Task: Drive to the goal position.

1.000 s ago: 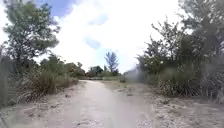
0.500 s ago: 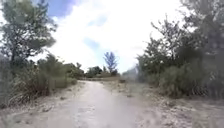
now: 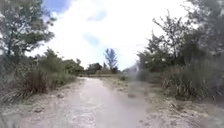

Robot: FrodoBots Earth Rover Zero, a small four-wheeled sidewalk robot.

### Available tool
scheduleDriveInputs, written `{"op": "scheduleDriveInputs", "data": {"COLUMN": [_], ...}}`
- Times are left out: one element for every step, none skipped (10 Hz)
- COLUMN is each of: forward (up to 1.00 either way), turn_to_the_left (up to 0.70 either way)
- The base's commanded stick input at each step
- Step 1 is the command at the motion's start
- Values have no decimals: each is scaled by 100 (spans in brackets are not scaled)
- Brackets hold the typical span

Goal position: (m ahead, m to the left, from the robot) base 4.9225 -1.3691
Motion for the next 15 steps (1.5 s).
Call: {"op": "scheduleDriveInputs", "data": {"forward": [45,45,45,45,45,45,45,45,45,45,45,45,45,45,45], "turn_to_the_left": [0,0,0,0,0,0,0,0,0,0,0,0,0,0,0]}}
